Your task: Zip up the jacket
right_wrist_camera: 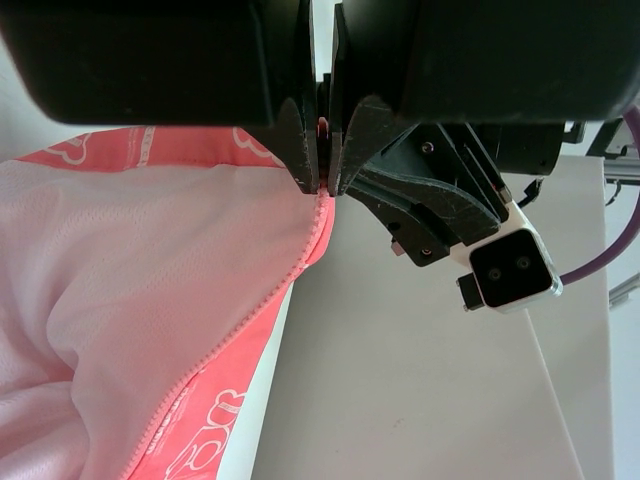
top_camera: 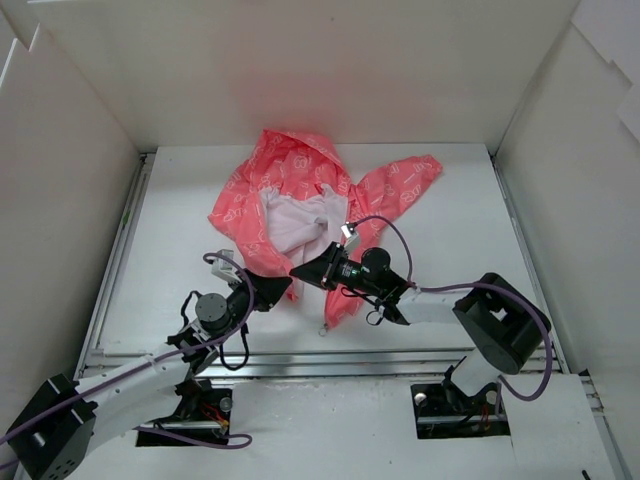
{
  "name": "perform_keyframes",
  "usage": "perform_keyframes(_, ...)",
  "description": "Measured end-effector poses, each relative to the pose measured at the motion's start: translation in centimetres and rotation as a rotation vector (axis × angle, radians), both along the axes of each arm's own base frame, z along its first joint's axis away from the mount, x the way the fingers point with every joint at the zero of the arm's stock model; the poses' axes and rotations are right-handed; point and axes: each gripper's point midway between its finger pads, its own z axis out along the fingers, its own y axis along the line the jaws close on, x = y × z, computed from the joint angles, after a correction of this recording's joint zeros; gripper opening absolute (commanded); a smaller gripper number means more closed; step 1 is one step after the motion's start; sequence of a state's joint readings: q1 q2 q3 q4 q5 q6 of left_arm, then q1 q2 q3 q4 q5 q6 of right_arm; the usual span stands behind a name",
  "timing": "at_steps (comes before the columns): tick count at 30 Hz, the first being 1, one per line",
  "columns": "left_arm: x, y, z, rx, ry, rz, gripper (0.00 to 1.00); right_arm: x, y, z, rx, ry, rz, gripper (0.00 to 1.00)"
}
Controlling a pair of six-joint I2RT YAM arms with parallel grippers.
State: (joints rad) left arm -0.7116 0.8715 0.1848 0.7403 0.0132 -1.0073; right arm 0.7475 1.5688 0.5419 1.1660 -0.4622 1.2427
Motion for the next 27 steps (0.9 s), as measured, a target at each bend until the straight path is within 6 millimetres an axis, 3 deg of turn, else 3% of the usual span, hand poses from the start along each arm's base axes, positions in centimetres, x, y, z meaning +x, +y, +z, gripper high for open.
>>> perform_keyframes(4, -0.1, 0.2, 0.3, -0.002, -0.009, 0.003, 0.0, 0.0, 0.0, 0.1, 0.005, -0.001, 0.002, 0.0)
perform_keyframes(5, -0.1, 0.2, 0.3, 0.001, -0.01, 0.003, 0.0, -0.1, 0.0, 0.1, 0.005, -0.001, 0.003, 0.18)
perform_keyframes(8, -0.2, 0.3, 0.1, 0.014, -0.009, 0.004, 0.0, -0.1, -0.1, -0.5, -0.02, 0.007, 0.004, 0.48)
perform_keyframes(13, -0.1, 0.7, 0.1, 0.031, -0.018, 0.018, 0.0, -0.3, -1.2, -2.0, -0.127, 0.008, -0.008, 0.61)
perform_keyframes(14, -0.1, 0.8, 0.2, 0.032, -0.022, 0.021, 0.0, -0.3, -1.5, -1.8, -0.141, -0.006, -0.014, 0.61)
perform_keyframes(18, -0.1, 1.1, 0.4, 0.038, -0.033, 0.033, 0.0, -0.5, -3.1, -0.1, -0.188, -0.083, -0.052, 0.06)
perform_keyframes(19, -0.1, 1.2, 0.4, 0.04, -0.035, 0.036, 0.0, -0.6, -3.5, 0.1, -0.2, -0.096, -0.062, 0.0)
perform_keyframes(23, -0.1, 1.3, 0.1, 0.054, -0.03, 0.043, 0.0, -1.6, -5.3, -0.6, -0.279, -0.113, -0.082, 0.0)
perform_keyframes(27, 0.1, 1.5, -0.2, 0.071, -0.029, 0.051, 0.0, -3.6, -7.1, -4.0, -0.404, -0.063, -0.062, 0.0)
